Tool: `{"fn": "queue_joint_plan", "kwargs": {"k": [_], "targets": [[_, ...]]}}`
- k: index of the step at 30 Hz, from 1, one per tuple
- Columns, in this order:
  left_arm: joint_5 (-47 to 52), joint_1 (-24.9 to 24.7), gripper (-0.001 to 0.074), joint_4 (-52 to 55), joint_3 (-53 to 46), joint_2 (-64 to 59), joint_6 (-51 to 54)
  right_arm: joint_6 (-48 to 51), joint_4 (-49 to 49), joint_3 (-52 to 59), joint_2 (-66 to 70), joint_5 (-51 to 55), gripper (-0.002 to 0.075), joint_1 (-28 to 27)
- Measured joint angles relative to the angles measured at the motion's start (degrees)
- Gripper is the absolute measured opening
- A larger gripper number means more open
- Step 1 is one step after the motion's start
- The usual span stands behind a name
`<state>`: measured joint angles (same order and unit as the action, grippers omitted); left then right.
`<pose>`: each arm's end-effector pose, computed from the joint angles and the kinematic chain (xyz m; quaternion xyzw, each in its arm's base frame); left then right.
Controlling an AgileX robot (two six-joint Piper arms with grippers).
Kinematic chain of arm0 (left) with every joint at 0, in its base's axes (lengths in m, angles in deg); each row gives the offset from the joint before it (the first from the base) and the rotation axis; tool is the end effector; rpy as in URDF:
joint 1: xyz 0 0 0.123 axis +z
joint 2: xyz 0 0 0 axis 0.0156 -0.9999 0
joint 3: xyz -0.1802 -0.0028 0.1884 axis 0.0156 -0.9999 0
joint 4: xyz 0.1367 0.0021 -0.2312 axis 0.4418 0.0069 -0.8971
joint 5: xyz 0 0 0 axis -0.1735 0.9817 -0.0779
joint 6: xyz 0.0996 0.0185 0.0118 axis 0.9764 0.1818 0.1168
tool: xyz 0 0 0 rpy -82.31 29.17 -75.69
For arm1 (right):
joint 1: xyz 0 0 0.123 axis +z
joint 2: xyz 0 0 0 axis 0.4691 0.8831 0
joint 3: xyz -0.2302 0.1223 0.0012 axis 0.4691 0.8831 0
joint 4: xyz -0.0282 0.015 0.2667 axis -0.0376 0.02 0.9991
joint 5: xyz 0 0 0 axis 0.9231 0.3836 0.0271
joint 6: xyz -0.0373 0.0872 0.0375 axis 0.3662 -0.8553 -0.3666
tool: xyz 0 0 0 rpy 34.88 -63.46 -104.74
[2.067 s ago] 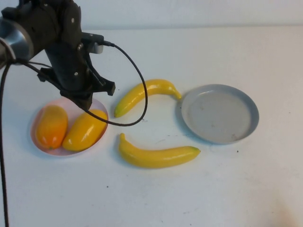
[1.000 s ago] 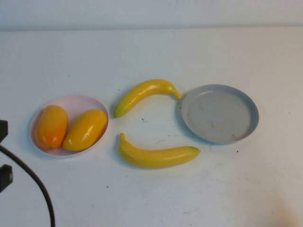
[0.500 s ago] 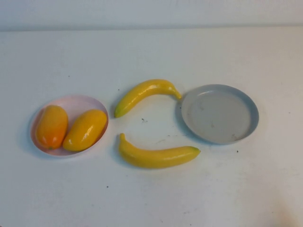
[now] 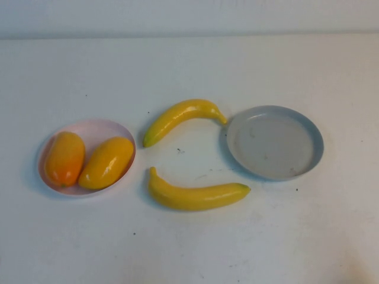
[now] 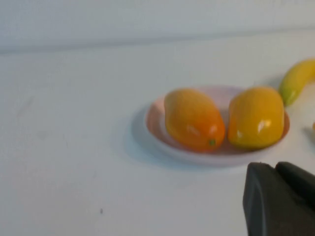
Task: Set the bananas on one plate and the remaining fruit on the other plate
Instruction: Put another type of fruit in the right plate
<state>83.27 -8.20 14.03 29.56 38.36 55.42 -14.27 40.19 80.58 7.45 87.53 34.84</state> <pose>0.1076 -0.0124 0.1839 0.0638 0.7534 -0.0186 0.6542 0.1041 0.0130 0.1700 -0.0446 0.8001 0.0410 0.5968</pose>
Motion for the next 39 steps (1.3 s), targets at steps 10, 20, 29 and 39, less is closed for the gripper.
{"fn": "queue_joint_plan", "kwargs": {"k": [10,20,29,39], "targets": [[9.1,0.0,0.0002,0.2,0.0,0.0,0.0,0.0,0.0,0.0,0.0,0.0,-0.0017,0.0],[9.1,0.0,0.0002,0.2,0.0,0.0,-0.1,0.0,0.0,0.0,0.0,0.0,-0.0017,0.0],[9.1,0.0,0.0002,0.2,0.0,0.0,-0.1,0.0,0.0,0.0,0.0,0.0,-0.0017,0.0],[9.1,0.0,0.0002,0.2,0.0,0.0,-0.1,0.0,0.0,0.0,0.0,0.0,-0.0017,0.0]]}}
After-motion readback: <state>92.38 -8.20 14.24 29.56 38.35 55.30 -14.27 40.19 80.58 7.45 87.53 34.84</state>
